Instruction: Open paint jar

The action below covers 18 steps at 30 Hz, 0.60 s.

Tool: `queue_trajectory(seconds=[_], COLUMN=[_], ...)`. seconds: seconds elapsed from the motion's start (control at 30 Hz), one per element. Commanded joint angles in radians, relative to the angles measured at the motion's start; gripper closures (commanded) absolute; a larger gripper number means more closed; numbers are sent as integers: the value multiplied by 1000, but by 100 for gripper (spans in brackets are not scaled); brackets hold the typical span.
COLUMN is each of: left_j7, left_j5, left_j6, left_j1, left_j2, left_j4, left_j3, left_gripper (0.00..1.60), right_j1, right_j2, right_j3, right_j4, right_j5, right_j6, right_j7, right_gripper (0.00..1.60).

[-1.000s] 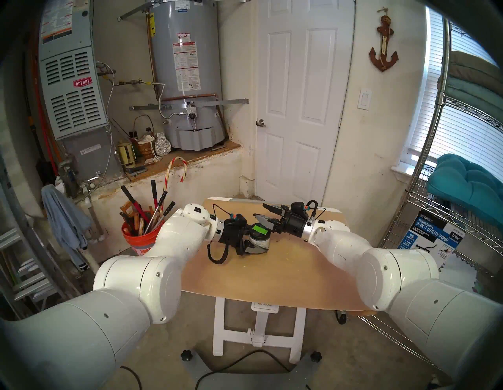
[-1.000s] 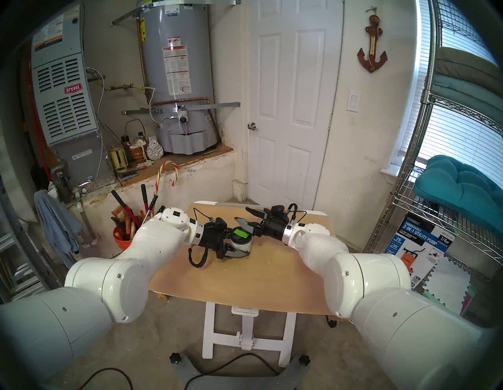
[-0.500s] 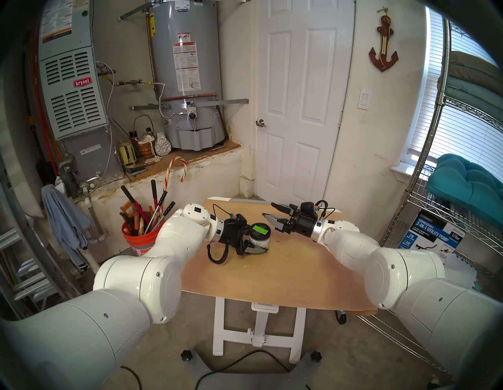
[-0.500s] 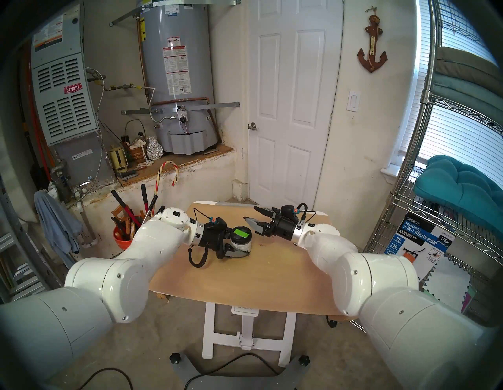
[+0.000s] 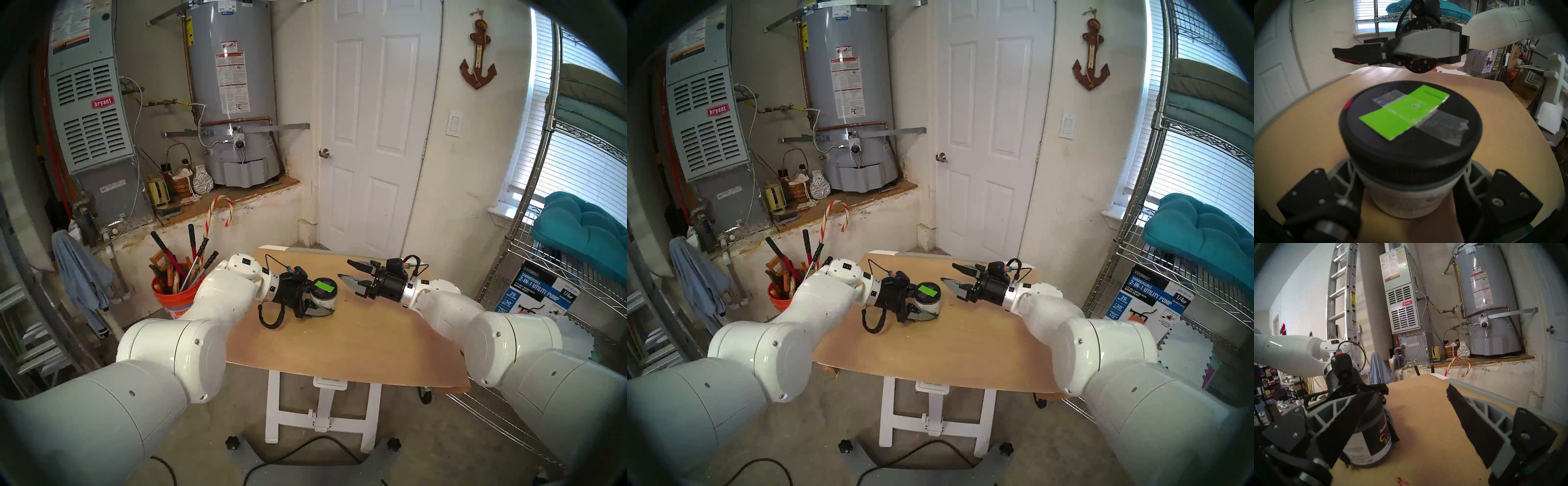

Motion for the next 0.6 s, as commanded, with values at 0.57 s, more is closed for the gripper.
queue_trajectory(seconds=[0.57], left_j7=[1], left_j5=[0], left_j6=[-2], left_j1=[-21], left_j2=[-1], left_j4=[-12], left_j3=[-6], left_gripper=[160], right_j1=[8], right_j2=[-8], right_j3=[-1], right_j4=[-12], right_j5=[-5], right_j6=[-2], right_j7=[110], right_gripper=[0])
